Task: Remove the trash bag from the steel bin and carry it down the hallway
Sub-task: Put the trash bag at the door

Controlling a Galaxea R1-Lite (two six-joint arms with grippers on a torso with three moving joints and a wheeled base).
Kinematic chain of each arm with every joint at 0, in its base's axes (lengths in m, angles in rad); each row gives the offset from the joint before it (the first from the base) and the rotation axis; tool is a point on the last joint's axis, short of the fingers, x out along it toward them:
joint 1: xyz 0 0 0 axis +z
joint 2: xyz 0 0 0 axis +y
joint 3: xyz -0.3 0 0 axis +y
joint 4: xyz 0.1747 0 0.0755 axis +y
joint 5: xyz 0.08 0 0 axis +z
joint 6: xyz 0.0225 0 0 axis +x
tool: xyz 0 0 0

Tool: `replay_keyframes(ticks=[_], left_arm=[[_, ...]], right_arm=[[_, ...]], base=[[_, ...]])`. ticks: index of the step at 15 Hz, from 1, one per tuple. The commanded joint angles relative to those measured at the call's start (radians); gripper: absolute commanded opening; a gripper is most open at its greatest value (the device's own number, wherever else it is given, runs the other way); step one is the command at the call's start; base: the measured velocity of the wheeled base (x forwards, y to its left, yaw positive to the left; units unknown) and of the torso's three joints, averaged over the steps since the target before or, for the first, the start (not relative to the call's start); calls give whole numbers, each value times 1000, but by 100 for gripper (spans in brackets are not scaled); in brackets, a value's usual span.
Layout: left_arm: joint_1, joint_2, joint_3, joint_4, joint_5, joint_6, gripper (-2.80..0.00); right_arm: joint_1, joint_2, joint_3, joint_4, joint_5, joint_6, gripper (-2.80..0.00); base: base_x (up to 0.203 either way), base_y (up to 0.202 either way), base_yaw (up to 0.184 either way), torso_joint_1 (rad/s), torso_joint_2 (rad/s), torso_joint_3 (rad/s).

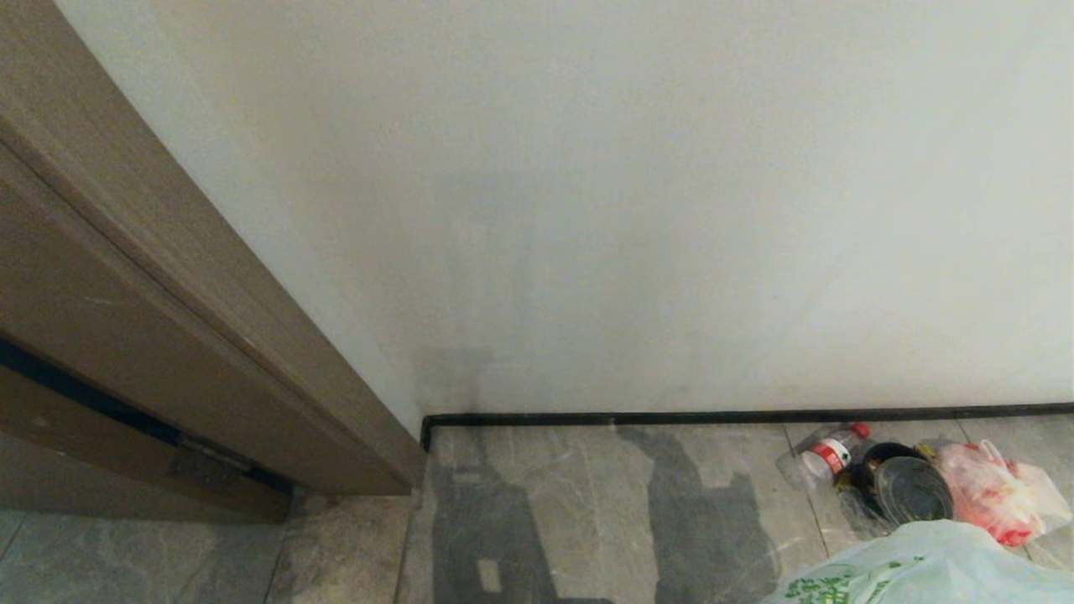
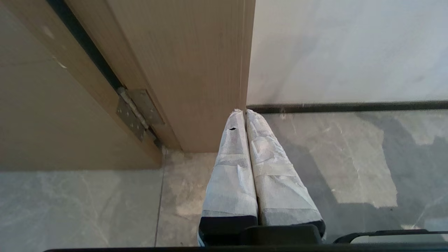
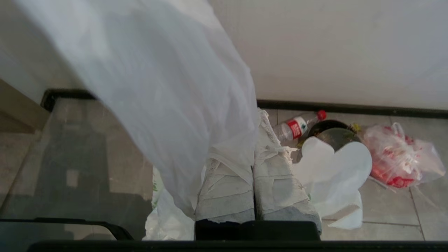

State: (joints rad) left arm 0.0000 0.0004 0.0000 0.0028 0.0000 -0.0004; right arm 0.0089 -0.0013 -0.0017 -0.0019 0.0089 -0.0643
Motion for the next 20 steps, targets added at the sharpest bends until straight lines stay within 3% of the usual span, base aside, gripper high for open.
replay_keyframes(ticks=[1,10,11,20], left_arm=[[0,1,0,0,0,0,-280],[0,1,0,0,0,-1,-280],[0,1,0,0,0,-1,-280],[0,1,0,0,0,-1,-280]], right_arm=[[0,-39,0,0,0,-2,-280],[0,-39,-3,10,-3,1,-280],[0,-39,-3,13,-3,1,0],[0,-39,-12,25,3,-11,0]], base=[[0,0,0,2,2,-200],[0,0,0,1,1,-67],[0,0,0,0,0,0],[0,0,0,0,0,0]])
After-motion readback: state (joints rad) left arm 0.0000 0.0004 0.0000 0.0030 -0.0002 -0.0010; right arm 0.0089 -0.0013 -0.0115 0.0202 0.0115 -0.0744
